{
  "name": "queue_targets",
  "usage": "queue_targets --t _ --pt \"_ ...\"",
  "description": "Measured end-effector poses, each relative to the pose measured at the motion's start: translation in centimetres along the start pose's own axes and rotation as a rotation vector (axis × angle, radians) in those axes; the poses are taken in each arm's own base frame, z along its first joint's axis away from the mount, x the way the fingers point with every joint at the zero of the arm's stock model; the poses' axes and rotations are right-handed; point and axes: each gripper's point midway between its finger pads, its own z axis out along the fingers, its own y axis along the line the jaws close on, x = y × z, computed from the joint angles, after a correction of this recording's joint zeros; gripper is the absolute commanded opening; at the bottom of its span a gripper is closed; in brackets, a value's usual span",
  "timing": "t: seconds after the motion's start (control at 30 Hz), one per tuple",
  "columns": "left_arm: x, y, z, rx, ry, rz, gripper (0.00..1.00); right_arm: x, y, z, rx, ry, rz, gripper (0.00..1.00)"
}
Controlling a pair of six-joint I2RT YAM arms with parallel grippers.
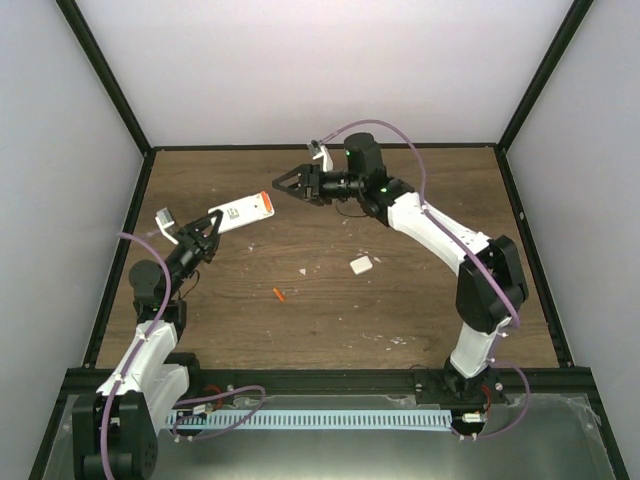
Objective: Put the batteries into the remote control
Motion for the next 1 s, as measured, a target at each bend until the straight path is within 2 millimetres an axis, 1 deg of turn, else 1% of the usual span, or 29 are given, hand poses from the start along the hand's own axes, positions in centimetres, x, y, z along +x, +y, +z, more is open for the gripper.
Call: queue_targets --t 0.1,0.2,0.3,0.57,0.9,1.0 --pt "0.0 -0.2 0.0 0.007 0.001 0.000 0.00 0.7 -1.0 0.7 -0.004 0.034 0.047 0.60" --pt "0.0 -0.3 0.0 0.012 0.001 0.003 0.00 1.1 -1.4 1.3 -0.016 0.054 0.081 0.59" --pt "0.0 -0.4 0.0 0.016 0.000 0.005 0.00 1.3 -1.2 1.8 -0.032 0.068 0.095 0.58" --pt "0.0 -0.4 0.0 0.017 0.000 0.001 0.00 1.4 0.8 2.8 -0.097 0.093 0.095 0.55" --pt "-0.1 -0.2 0.1 0.011 0.001 0.002 0.00 2.3 0.5 3.5 -0.107 0.131 0.132 0.49" --pt "-0.1 -0.2 0.1 0.011 0.001 0.007 0.00 2.2 0.9 3.6 -0.116 0.134 0.130 0.45"
